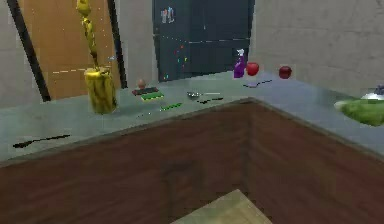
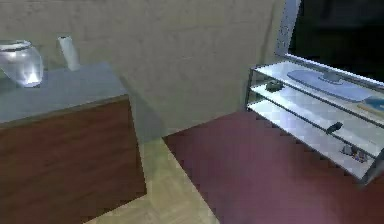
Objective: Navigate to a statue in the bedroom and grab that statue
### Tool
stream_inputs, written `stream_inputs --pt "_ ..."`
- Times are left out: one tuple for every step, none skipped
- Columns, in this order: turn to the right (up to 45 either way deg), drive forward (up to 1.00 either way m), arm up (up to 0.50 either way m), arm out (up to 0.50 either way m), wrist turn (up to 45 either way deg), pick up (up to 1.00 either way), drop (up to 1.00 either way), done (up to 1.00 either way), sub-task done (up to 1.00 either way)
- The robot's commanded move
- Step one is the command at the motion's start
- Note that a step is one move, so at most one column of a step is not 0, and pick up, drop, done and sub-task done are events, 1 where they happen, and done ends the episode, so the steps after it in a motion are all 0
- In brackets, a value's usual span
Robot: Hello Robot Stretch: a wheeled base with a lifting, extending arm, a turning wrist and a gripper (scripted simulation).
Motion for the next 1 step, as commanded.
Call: stream_inputs --pt "-45.0 0.0 0.0 0.0 0.0 0.0 0.0 0.0 0.0"
